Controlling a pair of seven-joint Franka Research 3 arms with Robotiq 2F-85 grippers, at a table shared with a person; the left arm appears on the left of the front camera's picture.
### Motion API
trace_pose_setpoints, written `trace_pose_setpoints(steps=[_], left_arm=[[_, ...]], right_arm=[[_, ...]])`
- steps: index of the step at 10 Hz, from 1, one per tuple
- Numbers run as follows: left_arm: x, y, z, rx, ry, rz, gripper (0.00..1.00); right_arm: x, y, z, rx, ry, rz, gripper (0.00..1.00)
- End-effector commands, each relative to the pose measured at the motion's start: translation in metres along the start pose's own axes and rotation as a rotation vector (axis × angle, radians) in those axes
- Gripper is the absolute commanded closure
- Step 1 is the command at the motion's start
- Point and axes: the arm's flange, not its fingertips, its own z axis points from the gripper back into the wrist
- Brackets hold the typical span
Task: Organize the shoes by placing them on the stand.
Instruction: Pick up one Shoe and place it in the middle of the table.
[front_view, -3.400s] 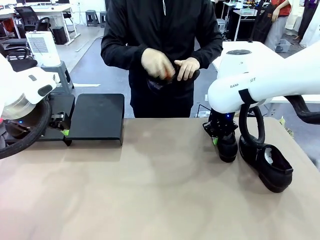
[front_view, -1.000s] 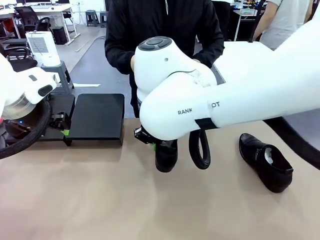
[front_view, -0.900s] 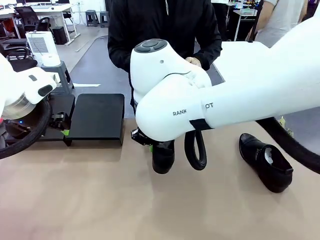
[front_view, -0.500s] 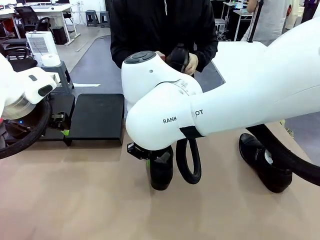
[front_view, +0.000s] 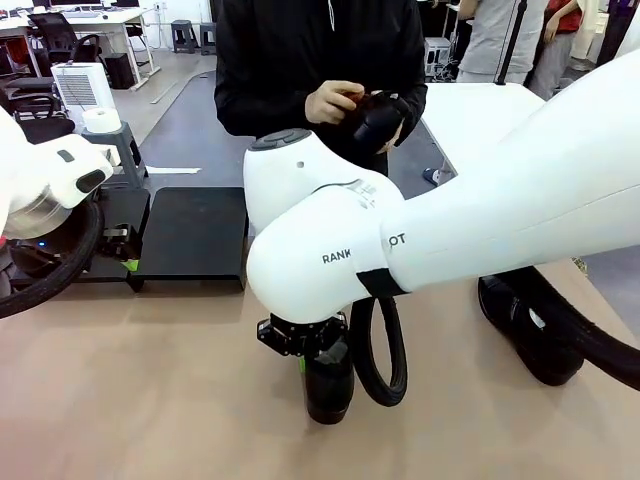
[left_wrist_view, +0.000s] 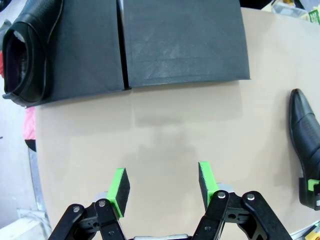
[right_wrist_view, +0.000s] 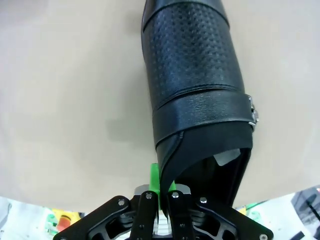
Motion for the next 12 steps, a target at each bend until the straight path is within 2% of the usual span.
trace_pose_setpoints(steps=[1, 2, 7, 8, 12], left_arm=[[0.000, 0.003, 0.000, -0.008, -0.006, -0.005, 0.28], [0.000, 0.003, 0.000, -0.008, -0.006, -0.005, 0.28], [0.000, 0.003, 0.000, -0.008, -0.006, -0.005, 0.28], [0.000, 0.003, 0.000, -0.008, -0.006, -0.005, 0.28], [0.000, 0.003, 0.000, -0.008, -0.006, -0.005, 0.28]], right_arm=[[0.002, 0.002, -0.002, 0.048, 0.010, 0.026, 1.00], [0.004, 0.002, -0.004, 0.035, 0.016, 0.040, 0.95], [-0.006, -0.003, 0.006, 0.057, 0.010, 0.069, 0.06], [-0.009, -0.006, 0.013, 0.082, 0.007, 0.080, 0.00], [-0.025, -0.031, 0.045, 0.174, -0.037, 0.118, 0.00]])
